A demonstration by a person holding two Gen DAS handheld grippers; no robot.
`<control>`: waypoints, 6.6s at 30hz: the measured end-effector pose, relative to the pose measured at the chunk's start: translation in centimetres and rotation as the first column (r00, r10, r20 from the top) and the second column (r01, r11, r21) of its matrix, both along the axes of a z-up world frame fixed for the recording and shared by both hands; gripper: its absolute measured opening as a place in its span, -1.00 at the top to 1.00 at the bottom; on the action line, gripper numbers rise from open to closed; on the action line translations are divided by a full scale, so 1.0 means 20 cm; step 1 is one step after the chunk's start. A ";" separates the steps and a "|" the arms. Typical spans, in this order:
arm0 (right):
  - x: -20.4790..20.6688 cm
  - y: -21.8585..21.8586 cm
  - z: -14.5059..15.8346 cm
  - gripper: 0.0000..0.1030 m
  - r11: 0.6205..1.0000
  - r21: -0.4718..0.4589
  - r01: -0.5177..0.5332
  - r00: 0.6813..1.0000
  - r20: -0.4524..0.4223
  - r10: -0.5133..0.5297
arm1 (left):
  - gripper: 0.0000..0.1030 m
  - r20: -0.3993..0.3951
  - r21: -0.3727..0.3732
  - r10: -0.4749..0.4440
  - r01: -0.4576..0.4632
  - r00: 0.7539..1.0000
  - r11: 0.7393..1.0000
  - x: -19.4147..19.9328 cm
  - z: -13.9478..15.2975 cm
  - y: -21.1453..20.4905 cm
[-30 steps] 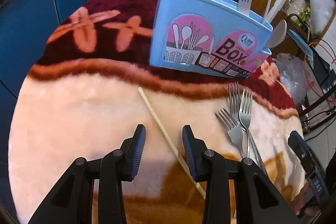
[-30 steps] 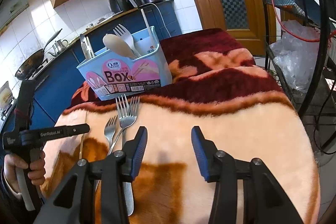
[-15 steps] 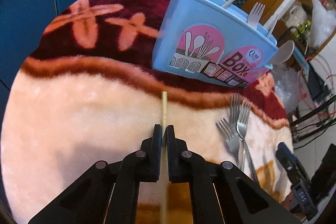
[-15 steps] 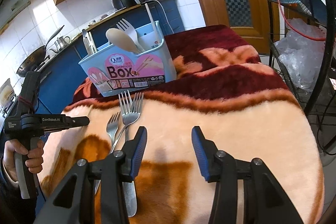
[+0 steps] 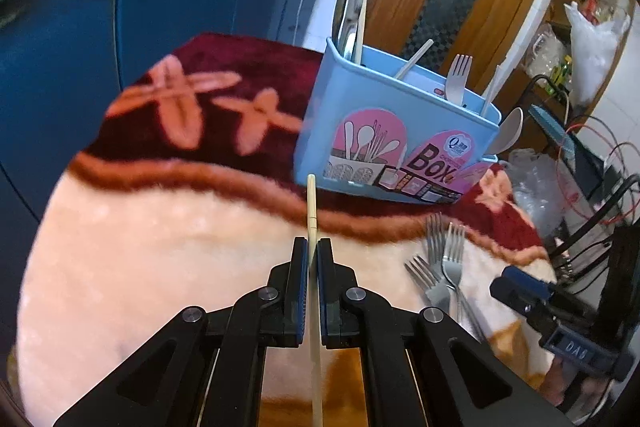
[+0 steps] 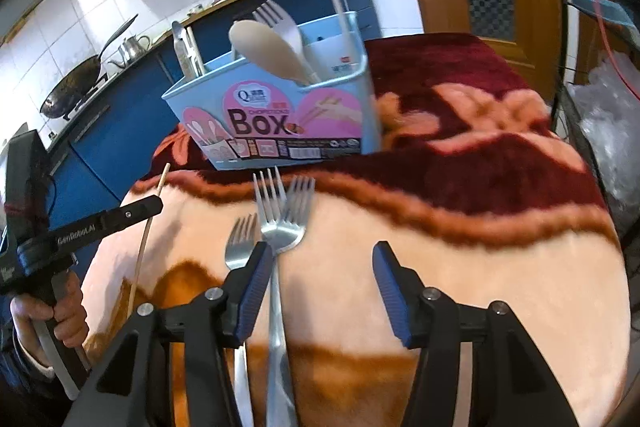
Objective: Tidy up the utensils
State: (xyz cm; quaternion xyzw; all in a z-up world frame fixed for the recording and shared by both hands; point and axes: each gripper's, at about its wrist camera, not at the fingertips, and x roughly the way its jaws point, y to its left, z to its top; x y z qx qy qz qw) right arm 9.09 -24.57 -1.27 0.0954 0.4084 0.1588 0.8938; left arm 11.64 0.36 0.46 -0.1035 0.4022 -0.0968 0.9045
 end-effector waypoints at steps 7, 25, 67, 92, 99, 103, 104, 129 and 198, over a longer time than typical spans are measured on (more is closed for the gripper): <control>0.15 0.06 -0.02 -0.10 0.999 0.009 -0.051 0.998 -0.030 0.051 | 0.92 0.040 0.028 -0.009 0.008 0.999 1.000 -0.02 0.01 -0.01; 0.19 0.12 -0.02 0.85 0.992 0.019 -0.121 0.992 0.035 0.121 | 0.92 0.053 0.045 -0.015 0.013 0.998 0.999 -0.03 -0.01 -0.02; -0.22 -0.04 0.56 0.92 0.993 0.055 0.108 0.819 0.561 -0.120 | 0.92 0.435 -0.021 0.014 -0.005 0.900 1.000 -0.12 0.46 0.00; -0.14 -0.11 0.61 0.92 0.979 -0.014 0.202 0.777 0.611 -0.151 | 0.92 0.717 -0.150 0.225 -0.170 0.659 0.974 0.27 0.63 -0.05; -0.07 -0.11 0.64 0.92 0.972 -0.042 0.233 0.758 0.633 -0.154 | 0.90 0.730 -0.135 0.235 -0.202 0.642 0.970 0.32 0.56 -0.06; -0.02 -0.11 0.67 0.92 0.968 -0.043 0.248 0.747 0.644 -0.163 | 0.91 0.729 -0.145 0.247 -0.208 0.639 0.967 0.34 0.55 -0.04; -0.01 -0.11 0.67 0.92 0.967 -0.044 0.251 0.744 0.647 -0.164 | 0.91 0.731 -0.144 0.249 -0.214 0.635 0.966 0.35 0.55 -0.04; 0.29 0.01 0.58 0.90 0.949 -0.124 0.290 0.719 0.683 -0.131 | 0.90 0.663 -0.021 0.153 -0.186 0.733 0.982 0.38 0.46 -0.11; -0.21 -0.16 0.12 -0.51 0.986 -0.049 0.160 0.955 0.259 -0.142 | 0.02 -0.045 0.060 -0.097 0.100 0.994 0.993 -0.09 -0.06 -0.42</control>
